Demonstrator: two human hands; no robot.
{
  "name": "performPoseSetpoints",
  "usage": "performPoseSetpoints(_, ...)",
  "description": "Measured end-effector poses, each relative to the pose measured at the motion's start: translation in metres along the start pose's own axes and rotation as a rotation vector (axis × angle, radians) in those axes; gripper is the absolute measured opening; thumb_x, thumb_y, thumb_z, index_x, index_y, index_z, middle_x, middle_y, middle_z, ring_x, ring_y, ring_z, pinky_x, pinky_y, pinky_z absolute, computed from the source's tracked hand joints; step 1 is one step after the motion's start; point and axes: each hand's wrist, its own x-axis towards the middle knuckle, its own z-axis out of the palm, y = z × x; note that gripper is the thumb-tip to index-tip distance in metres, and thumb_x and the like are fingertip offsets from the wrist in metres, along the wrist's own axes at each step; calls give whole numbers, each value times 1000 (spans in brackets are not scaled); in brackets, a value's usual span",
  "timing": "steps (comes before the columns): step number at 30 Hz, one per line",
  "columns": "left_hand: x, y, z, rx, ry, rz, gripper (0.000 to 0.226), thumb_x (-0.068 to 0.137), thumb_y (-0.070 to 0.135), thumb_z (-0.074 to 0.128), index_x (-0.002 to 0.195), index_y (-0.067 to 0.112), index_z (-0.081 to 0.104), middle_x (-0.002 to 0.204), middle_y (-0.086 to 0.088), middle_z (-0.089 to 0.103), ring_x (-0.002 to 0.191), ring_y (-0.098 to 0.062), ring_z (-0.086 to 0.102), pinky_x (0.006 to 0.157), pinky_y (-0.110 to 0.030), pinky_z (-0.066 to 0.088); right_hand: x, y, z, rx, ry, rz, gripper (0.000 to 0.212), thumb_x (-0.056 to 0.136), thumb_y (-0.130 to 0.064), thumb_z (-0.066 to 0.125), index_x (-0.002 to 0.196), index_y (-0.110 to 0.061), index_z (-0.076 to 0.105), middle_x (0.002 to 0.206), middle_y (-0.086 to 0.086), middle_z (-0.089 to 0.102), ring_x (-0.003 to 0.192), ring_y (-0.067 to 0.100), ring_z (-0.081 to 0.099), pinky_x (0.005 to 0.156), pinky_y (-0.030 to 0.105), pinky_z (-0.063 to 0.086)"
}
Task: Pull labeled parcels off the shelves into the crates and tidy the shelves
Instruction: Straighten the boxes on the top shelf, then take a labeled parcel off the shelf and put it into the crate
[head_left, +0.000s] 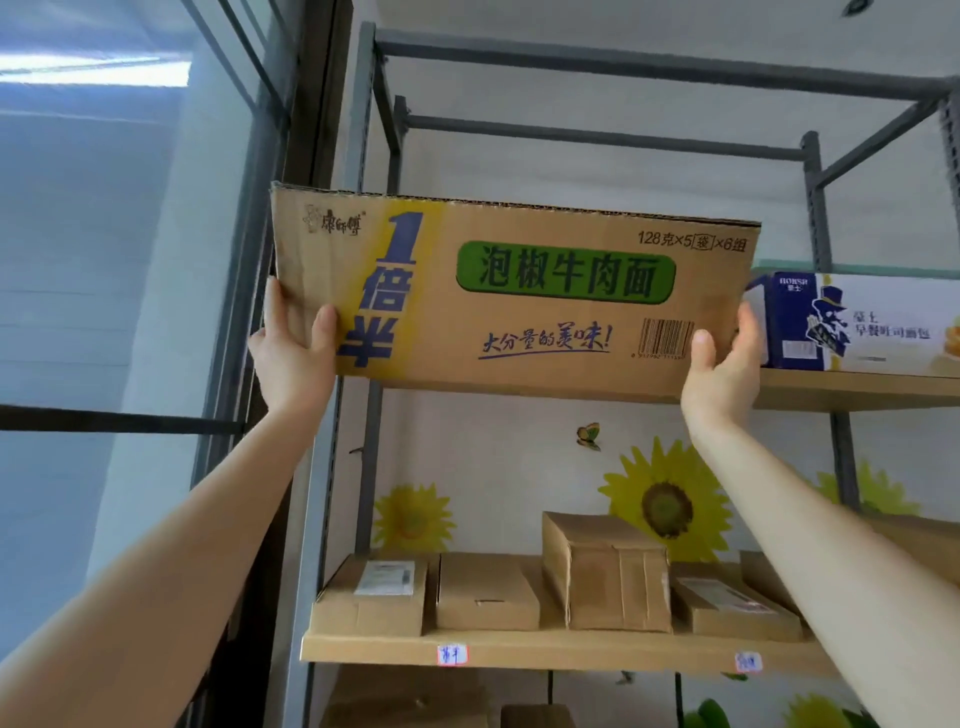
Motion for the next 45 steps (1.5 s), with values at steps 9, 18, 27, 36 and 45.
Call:
performPoseSetpoints(9,58,-41,44,59,-24,154,47,96,27,43,138,8,37,131,-13,52,121,-28,48,99,-37,38,49,25,71,-284,-19,-106,43,99,-23,35,141,-13,34,145,12,40,135,28,34,109,40,28)
performPoseSetpoints(18,75,-79,72,205,-34,92,37,93,37,46,117,10,51,116,-12,59,108,-33,55,93,-54,44,53,61,101,-559,-140,-121,49,100,-27,26,147,-15,17,148,18,26,135,34,28,106,45,30)
performPoseSetpoints(27,79,-92,87,33,30,11,25,88,33,57,99,11,62,101,-7,64,94,-21,59,80,-33,48,44,94,113,-868,-256,-80,57,98,-43,18,148,-18,6,152,19,17,139,38,18,113,58,9)
performPoseSetpoints(36,35,-97,83,-38,47,-33,34,93,24,47,122,9,54,121,-8,60,114,-20,55,100,-33,43,21,95,94,-843,-325,-94,57,98,-41,23,147,-14,14,156,13,10,145,26,4,112,57,3)
performPoseSetpoints(45,-112,-171,34,208,-171,-197,41,93,26,50,131,11,48,133,-8,52,124,-21,47,103,-35,38,-178,108,82,-223,-806,-29,38,96,-29,44,128,-12,52,131,1,54,123,15,47,87,7,28)
